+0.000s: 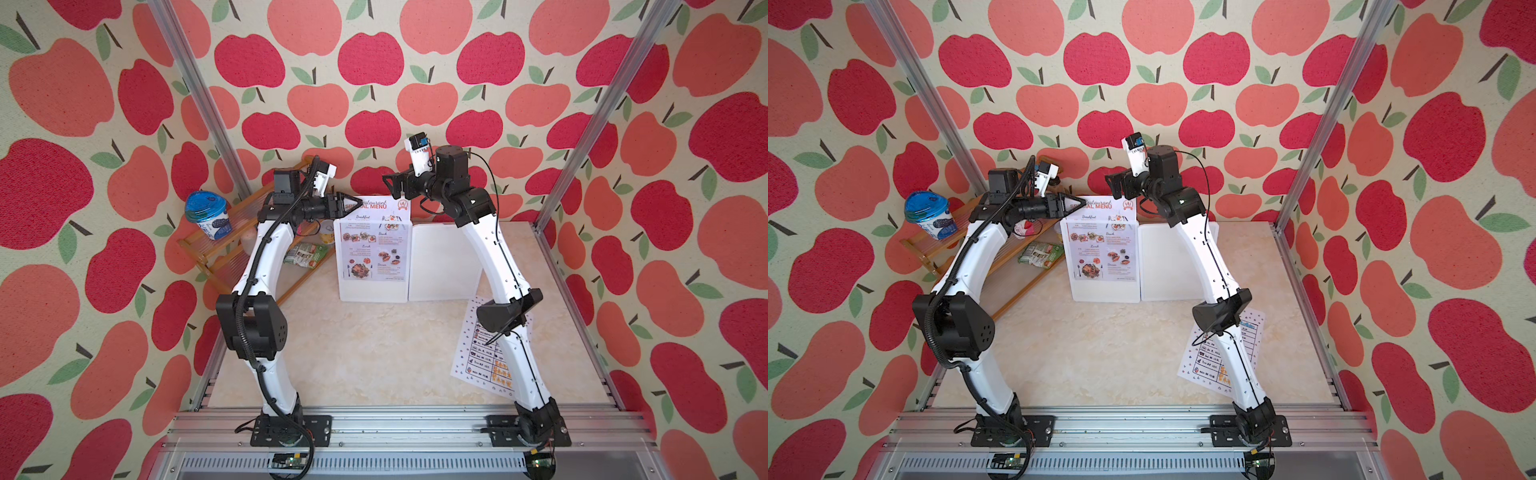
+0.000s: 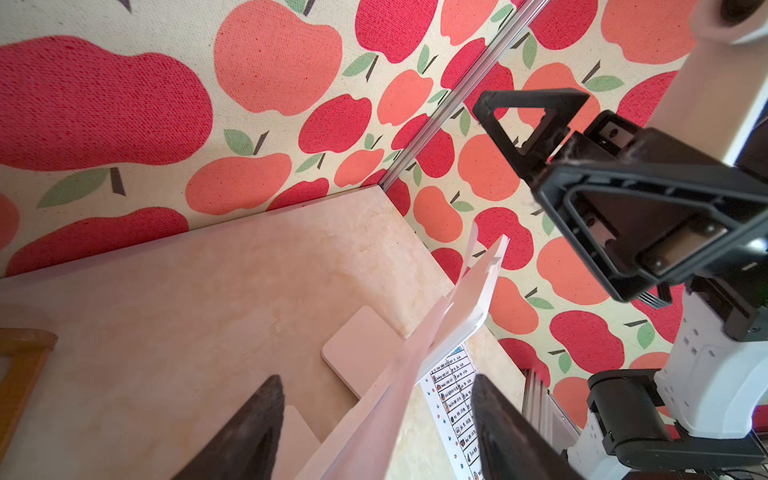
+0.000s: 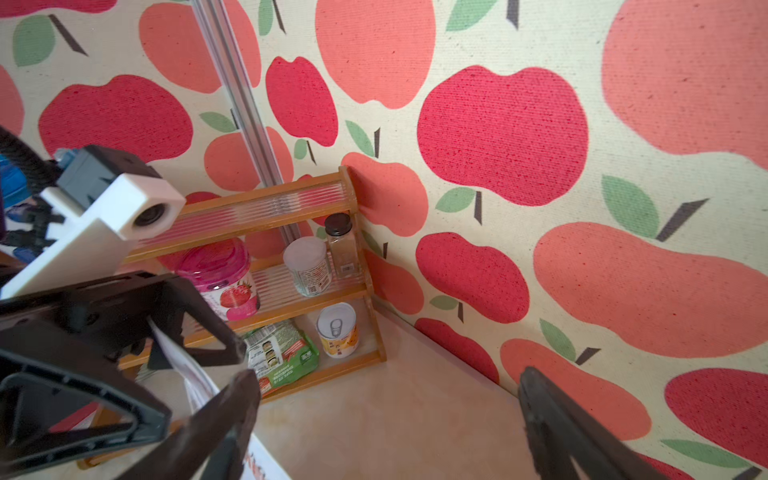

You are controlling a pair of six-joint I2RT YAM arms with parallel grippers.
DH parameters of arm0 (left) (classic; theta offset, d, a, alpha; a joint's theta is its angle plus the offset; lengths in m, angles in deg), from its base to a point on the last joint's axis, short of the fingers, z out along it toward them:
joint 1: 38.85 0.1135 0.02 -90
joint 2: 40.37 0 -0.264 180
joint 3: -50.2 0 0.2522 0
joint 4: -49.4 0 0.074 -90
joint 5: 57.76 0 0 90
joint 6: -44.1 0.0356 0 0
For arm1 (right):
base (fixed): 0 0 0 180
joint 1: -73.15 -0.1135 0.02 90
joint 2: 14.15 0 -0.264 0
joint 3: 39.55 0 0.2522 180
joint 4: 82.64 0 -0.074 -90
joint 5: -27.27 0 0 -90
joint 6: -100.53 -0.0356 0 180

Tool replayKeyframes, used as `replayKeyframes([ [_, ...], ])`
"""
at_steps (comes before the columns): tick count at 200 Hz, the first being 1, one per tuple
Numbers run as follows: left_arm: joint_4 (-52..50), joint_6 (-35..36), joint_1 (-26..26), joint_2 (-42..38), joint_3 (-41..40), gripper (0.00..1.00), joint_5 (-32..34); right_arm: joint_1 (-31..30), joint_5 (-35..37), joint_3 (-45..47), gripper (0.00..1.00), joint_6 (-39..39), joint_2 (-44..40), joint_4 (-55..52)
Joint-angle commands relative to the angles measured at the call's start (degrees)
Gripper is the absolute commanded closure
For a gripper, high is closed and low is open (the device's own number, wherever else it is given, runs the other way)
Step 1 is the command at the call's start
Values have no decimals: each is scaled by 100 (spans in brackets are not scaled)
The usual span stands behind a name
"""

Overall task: Insert the menus into the narrow rack
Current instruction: Insert the menu into the narrow rack.

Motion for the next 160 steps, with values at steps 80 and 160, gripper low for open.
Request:
replayKeyframes([
  [80, 341, 127, -55, -584, -565, 27, 36, -104, 713, 89, 1, 149, 219, 207],
  [160, 379, 101, -30, -429, -511, 27, 18, -261, 904, 54, 1, 499, 213, -228],
])
